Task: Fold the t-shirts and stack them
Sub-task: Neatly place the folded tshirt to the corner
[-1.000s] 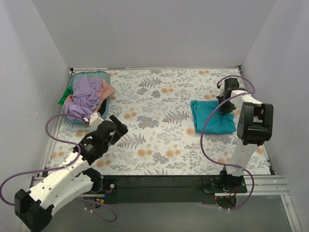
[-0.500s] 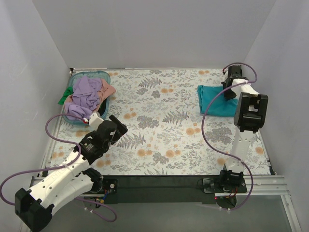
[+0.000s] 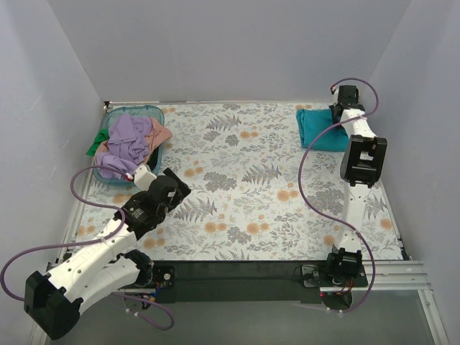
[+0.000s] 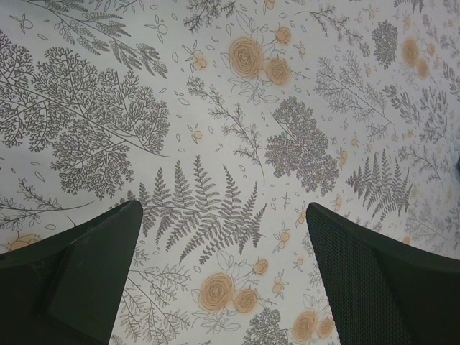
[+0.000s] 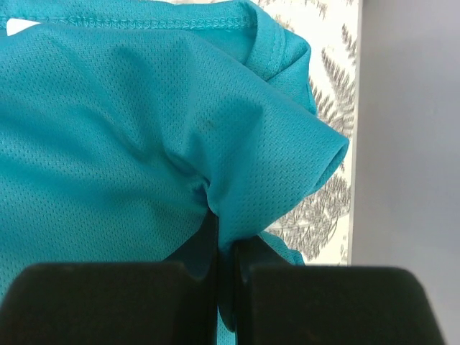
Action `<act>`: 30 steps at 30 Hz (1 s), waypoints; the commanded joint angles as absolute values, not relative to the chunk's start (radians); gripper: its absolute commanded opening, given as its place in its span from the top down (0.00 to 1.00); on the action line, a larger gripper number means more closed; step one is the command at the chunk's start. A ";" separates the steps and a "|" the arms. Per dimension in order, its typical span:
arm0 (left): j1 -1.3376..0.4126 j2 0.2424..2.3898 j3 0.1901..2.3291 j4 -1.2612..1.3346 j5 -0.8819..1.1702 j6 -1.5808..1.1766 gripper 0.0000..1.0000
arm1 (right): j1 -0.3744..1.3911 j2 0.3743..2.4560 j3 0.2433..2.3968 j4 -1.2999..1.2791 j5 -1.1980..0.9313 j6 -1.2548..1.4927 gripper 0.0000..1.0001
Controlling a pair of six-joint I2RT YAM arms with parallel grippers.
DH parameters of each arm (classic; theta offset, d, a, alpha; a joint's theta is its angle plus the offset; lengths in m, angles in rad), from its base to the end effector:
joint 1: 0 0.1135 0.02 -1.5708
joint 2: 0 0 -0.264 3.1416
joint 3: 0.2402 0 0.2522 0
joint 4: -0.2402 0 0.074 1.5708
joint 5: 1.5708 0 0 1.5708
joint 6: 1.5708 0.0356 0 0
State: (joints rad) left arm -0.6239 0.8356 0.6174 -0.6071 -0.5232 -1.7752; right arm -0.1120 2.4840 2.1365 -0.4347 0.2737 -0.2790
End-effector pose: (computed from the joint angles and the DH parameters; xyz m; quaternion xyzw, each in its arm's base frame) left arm 0.1453 -0.0826 0.2378 -0.5687 0.7034 -0.2404 0.3521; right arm 0.5519 -0.0718 0.1715 -0.0241 0.9158 -0.1975 0.3489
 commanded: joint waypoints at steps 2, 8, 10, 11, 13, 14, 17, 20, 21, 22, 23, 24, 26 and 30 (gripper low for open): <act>-0.623 0.876 0.673 -0.618 -0.592 -1.792 0.02 | -0.115 2.525 2.218 -0.344 0.245 -0.273 0.99; -0.621 0.945 0.709 -0.614 -0.603 -1.782 0.02 | -0.114 2.548 2.213 -0.288 0.233 -0.284 0.99; -0.621 0.957 0.716 -0.614 -0.604 -1.784 0.02 | -0.114 2.554 2.215 -0.284 0.250 -0.302 0.99; -0.623 0.963 0.718 -0.615 -0.604 -1.784 0.02 | -0.114 2.553 2.215 -0.282 0.255 -0.301 0.97; -0.621 0.965 0.721 -0.609 -0.601 -1.784 0.02 | -0.114 2.542 2.212 -0.282 0.268 -0.301 0.81; -0.621 0.965 0.722 -0.606 -0.600 -1.781 0.02 | -0.114 2.534 2.212 -0.282 0.275 -0.299 0.62; -0.621 0.959 0.738 -0.623 -0.621 -1.781 0.02 | -0.112 2.478 2.194 -0.282 0.304 -0.296 0.31; -0.621 0.950 0.755 -0.621 -0.620 -1.767 0.02 | -0.109 2.378 2.166 -0.284 0.288 -0.276 0.15; -0.621 0.950 0.758 -0.614 -0.618 -1.757 0.02 | -0.106 2.320 2.146 -0.284 0.273 -0.273 0.02; -0.621 0.951 0.762 -0.615 -0.624 -1.743 0.02 | -0.103 2.292 2.135 -0.284 0.278 -0.275 0.01; -0.621 0.956 0.776 -0.621 -0.630 -1.744 0.02 | -0.094 2.263 2.125 -0.284 0.287 -0.275 0.02; -0.621 0.956 0.782 -0.638 -0.637 -1.746 0.02 | -0.089 2.234 2.112 -0.284 0.296 -0.276 0.02; -0.621 0.956 0.796 -0.652 -0.634 -1.746 0.02 | -0.074 2.136 2.054 -0.285 0.310 -0.256 0.02; -0.621 0.937 0.818 -0.696 -0.629 -1.761 0.02 | -0.051 1.868 1.861 -0.290 0.273 -0.109 0.02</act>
